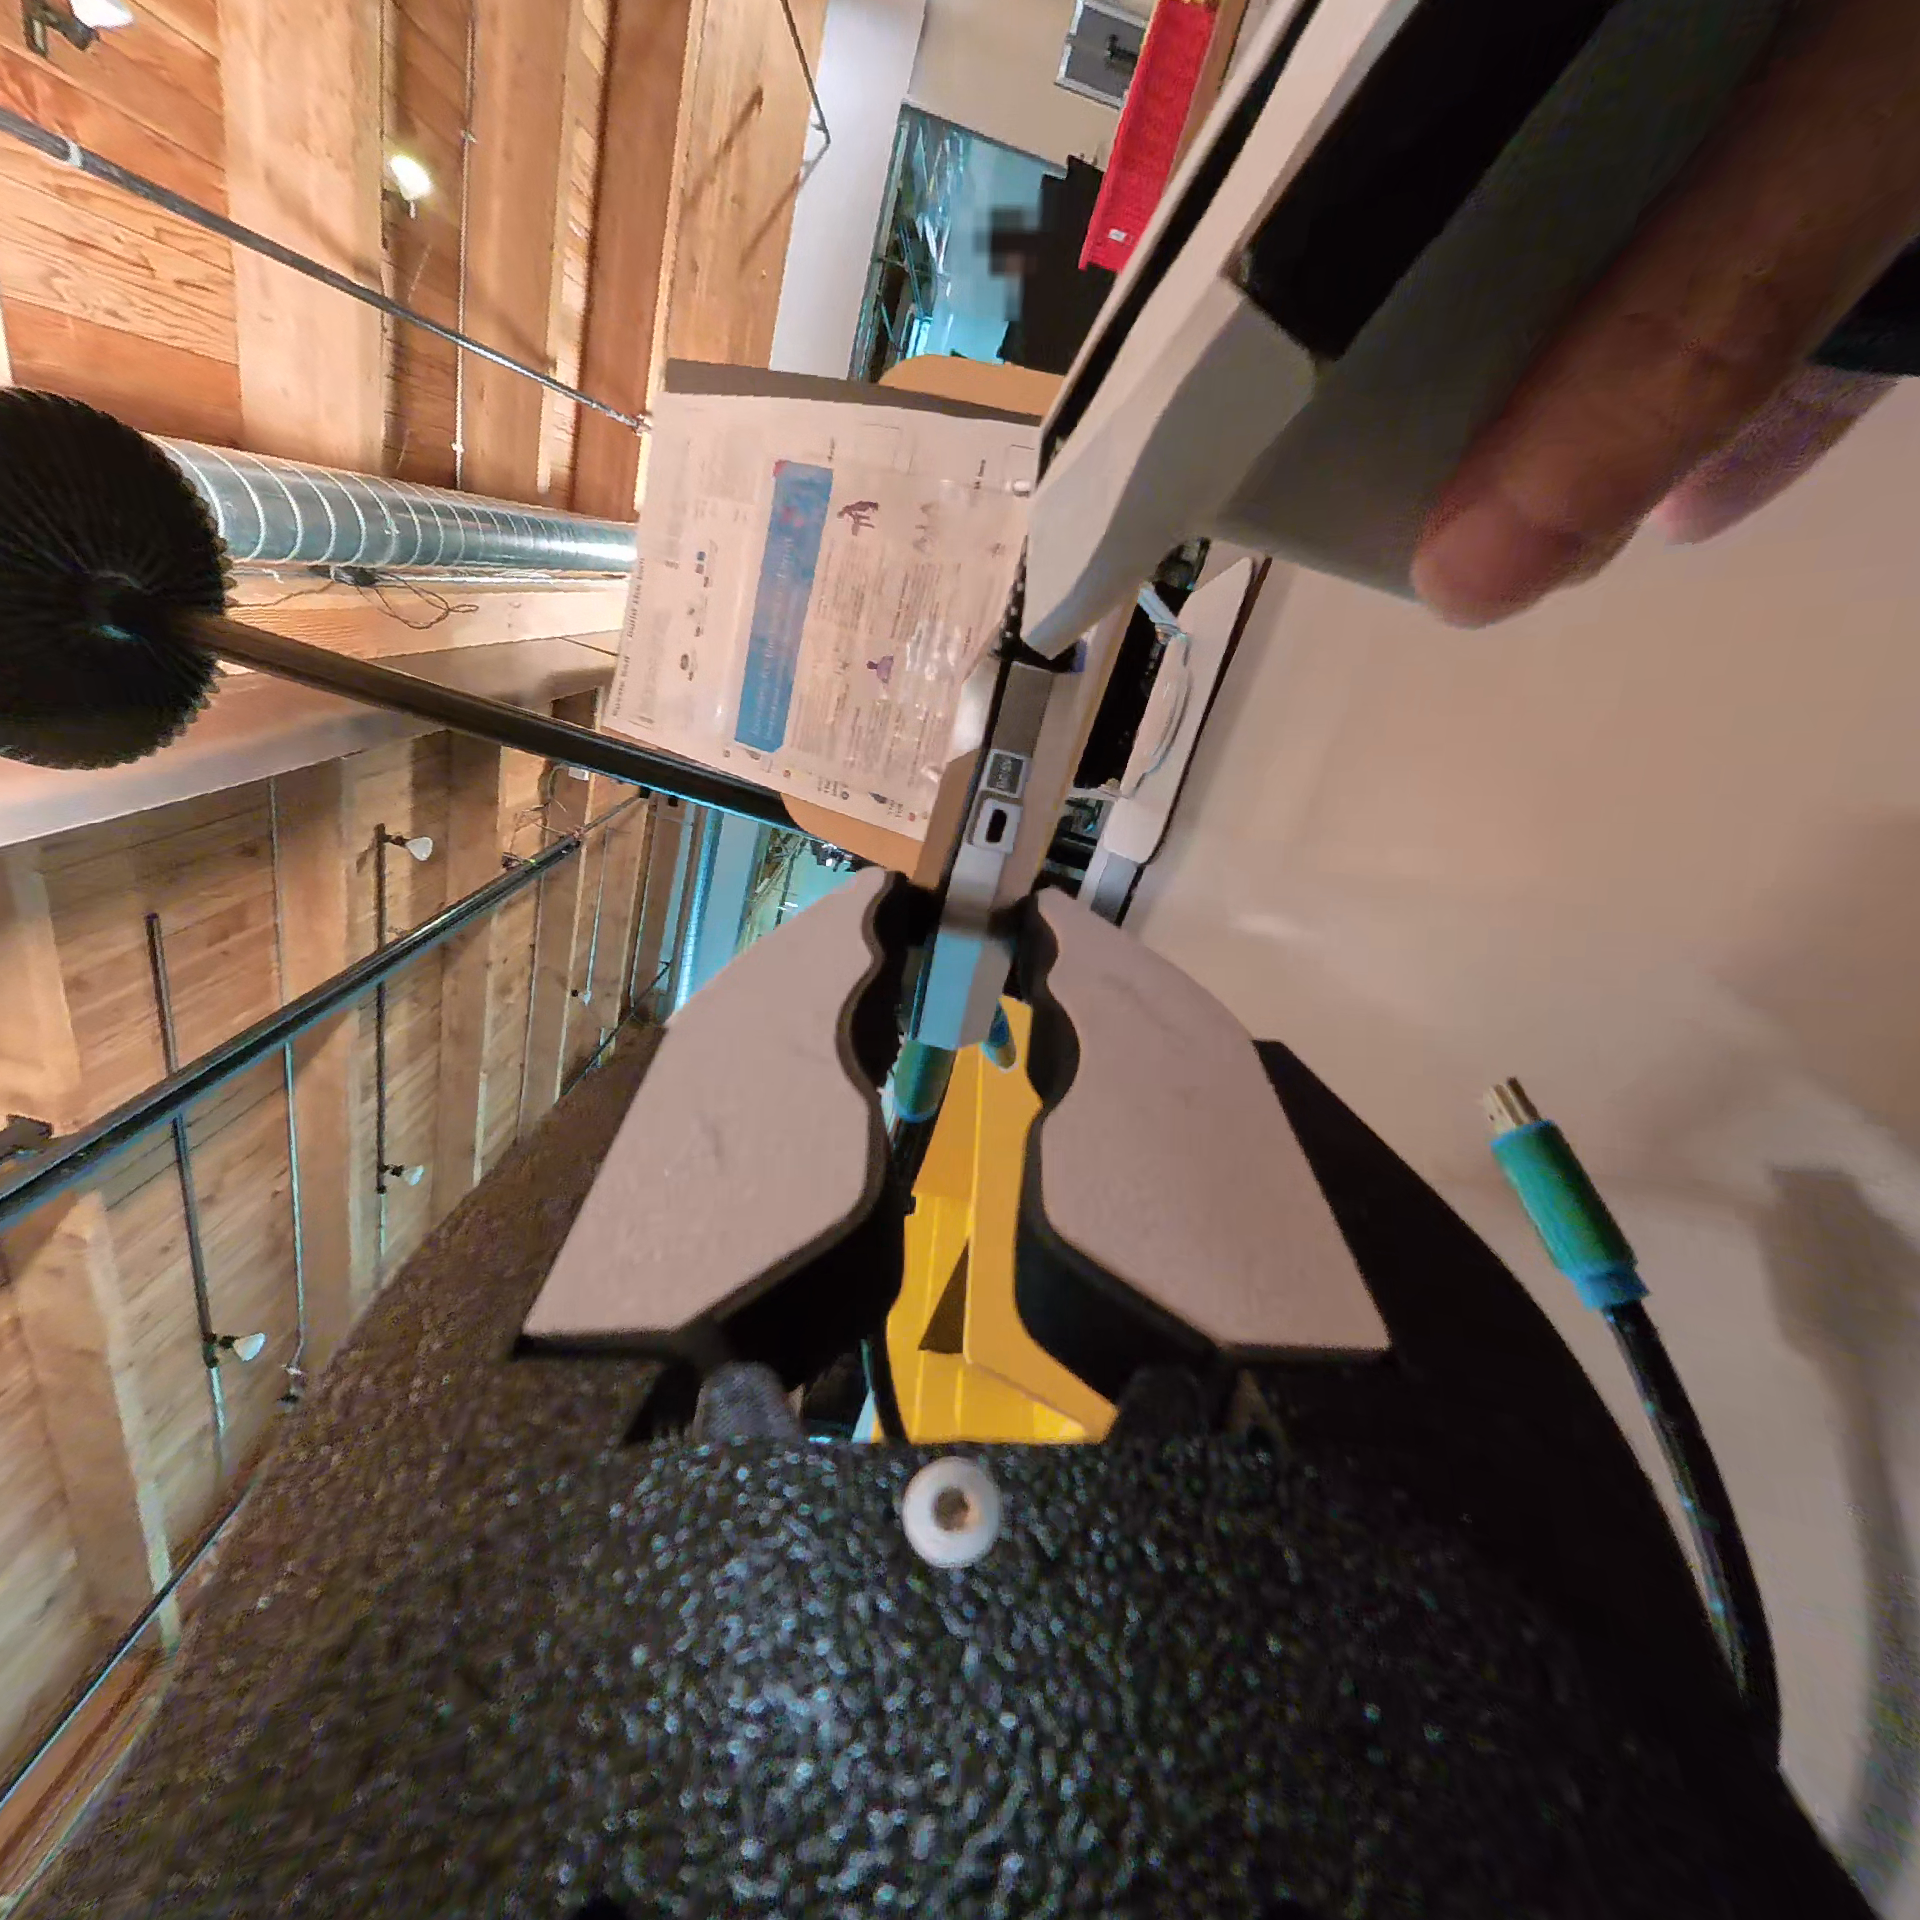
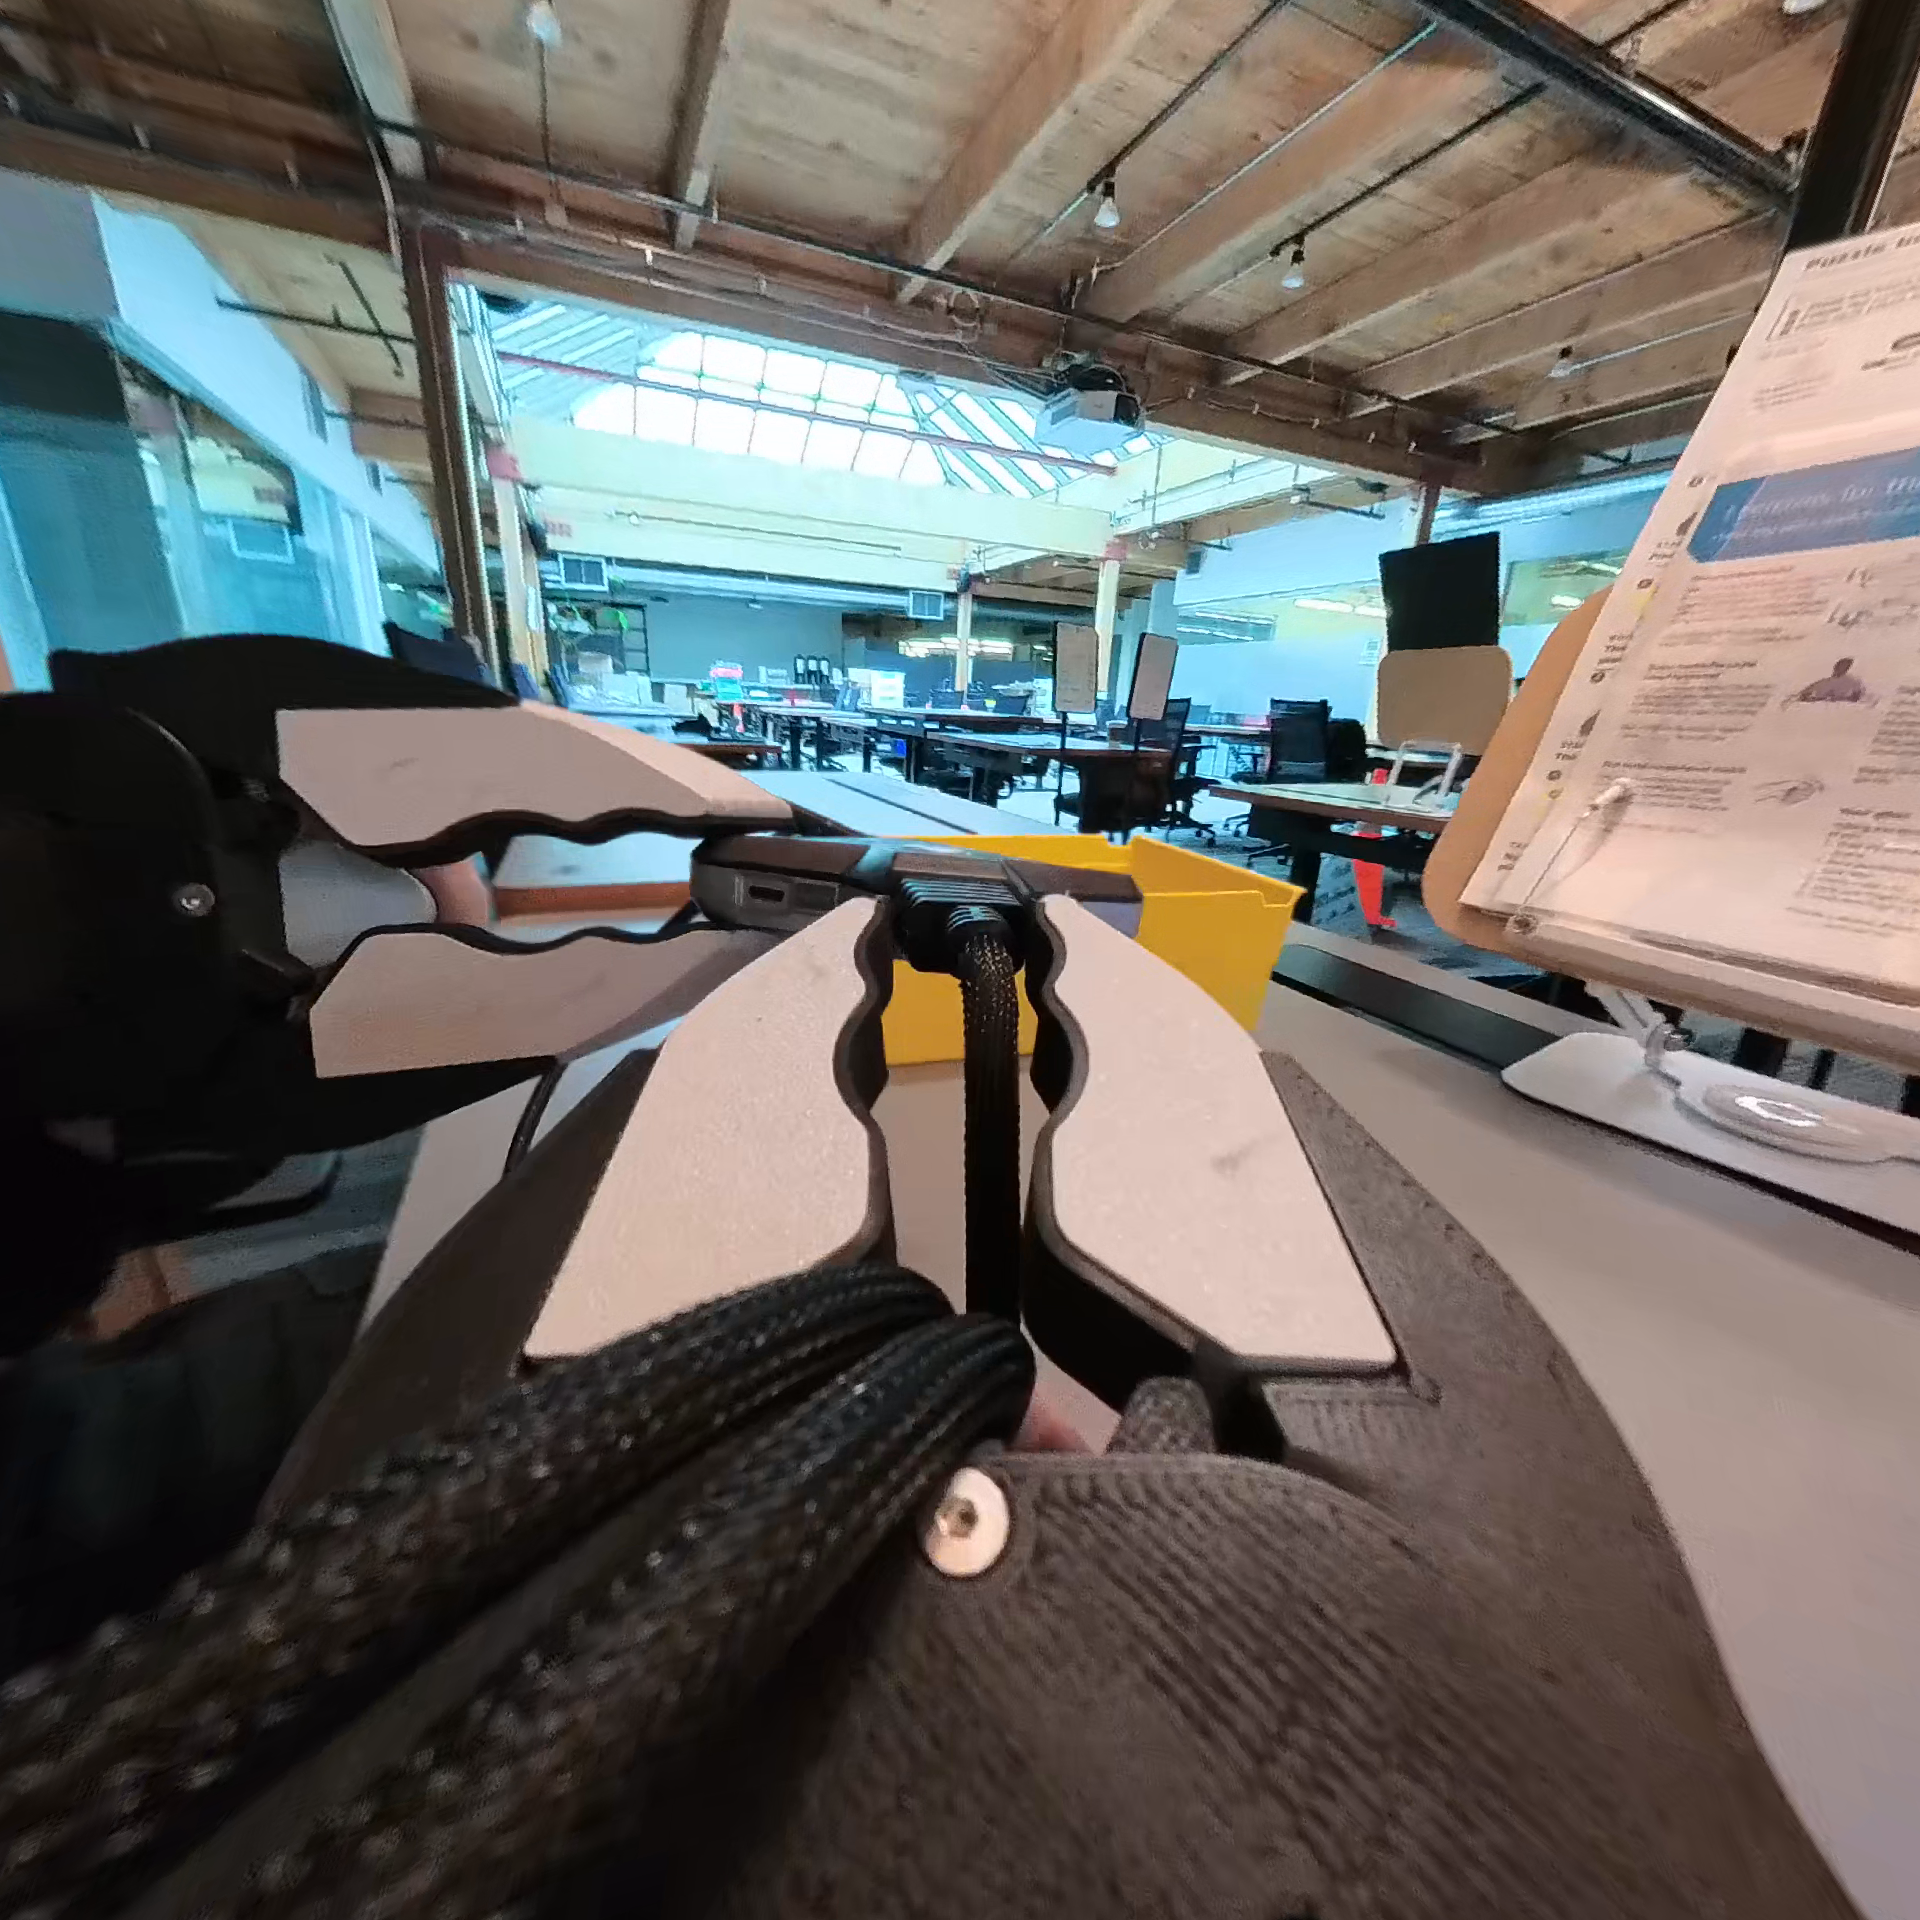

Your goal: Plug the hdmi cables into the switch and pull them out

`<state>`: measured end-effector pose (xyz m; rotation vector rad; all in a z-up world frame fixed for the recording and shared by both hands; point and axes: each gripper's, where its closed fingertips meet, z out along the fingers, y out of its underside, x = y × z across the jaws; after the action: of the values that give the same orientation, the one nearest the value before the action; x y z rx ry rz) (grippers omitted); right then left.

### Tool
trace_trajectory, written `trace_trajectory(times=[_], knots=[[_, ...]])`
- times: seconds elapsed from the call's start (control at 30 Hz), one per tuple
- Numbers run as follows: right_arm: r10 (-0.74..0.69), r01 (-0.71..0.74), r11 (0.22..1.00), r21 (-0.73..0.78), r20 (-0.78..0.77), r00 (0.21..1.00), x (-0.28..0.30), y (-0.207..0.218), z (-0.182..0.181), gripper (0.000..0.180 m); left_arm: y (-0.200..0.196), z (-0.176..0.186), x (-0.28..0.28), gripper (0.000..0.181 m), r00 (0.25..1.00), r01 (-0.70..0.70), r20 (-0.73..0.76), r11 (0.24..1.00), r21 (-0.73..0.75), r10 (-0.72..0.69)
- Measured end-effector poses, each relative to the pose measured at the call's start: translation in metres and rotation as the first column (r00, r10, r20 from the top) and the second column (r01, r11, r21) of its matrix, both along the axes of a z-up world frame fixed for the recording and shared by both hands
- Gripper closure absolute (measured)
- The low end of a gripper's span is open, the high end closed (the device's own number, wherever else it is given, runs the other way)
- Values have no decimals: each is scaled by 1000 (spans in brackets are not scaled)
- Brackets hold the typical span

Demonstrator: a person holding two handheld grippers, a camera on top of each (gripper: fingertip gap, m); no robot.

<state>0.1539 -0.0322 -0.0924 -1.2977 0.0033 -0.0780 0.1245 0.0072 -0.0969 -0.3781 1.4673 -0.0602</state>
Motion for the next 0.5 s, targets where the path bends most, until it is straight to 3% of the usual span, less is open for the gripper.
trace_trajectory(times=[0.27,0.5], knots=[[44,-41,999,22,-153,987,-8,-4,15,156,-7,21,-7,161,998,20,62,1000,12,-21],[19,-12,999,30,-245,969,-9,-9,5,157,-10,6,-5,161,998,56,25,998,19,-56]])
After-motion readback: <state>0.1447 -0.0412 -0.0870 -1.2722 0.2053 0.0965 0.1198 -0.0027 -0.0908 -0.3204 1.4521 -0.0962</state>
